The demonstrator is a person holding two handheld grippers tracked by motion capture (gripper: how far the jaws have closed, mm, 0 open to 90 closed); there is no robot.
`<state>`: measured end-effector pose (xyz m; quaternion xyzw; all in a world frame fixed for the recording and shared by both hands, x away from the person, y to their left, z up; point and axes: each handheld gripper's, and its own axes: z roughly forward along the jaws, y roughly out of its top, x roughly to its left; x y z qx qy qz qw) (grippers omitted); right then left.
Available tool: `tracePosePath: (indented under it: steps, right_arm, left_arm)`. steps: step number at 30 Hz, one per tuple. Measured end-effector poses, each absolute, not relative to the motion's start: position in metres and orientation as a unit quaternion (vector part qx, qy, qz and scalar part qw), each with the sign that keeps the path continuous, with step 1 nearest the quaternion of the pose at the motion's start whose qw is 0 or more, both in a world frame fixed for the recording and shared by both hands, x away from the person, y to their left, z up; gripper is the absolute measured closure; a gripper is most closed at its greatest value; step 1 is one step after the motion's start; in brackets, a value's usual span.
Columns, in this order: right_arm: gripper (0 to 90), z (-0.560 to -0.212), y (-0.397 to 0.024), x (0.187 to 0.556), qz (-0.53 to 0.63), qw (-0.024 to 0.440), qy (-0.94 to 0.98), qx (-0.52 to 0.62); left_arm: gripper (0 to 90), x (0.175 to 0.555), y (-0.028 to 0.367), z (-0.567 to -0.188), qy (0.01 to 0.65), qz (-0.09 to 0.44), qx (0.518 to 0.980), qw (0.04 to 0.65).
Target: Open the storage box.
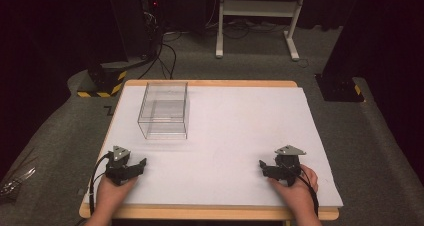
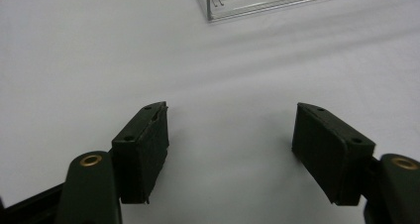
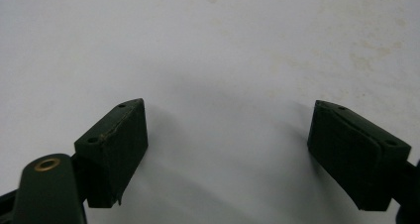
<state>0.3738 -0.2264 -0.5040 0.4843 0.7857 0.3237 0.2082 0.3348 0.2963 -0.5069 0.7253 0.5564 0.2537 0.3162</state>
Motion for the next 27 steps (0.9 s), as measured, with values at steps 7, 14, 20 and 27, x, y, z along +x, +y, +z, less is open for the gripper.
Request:
tracePosePath:
  steps: [7, 14, 20, 27]
  right_arm:
    - [15.5, -0.504, -0.226, 0.374, 0.324, 0.208, 0.786, 0.484]
    - [14.4, -0.504, -0.226, 0.374, 0.325, 0.206, 0.785, 0.485]
    - [14.2, -0.504, -0.226, 0.374, 0.323, 0.206, 0.787, 0.483]
    - [14.2, -0.504, -0.226, 0.374, 0.324, 0.205, 0.787, 0.484]
  left_arm:
    - [31.1, 0.335, 0.296, -0.507, 0.557, 0.254, 0.725, 0.316]
    - [31.8, 0.335, 0.294, -0.505, 0.556, 0.256, 0.727, 0.312]
    - [32.5, 0.336, 0.288, -0.501, 0.549, 0.254, 0.728, 0.324]
    - [36.1, 0.335, 0.279, -0.493, 0.541, 0.265, 0.719, 0.346]
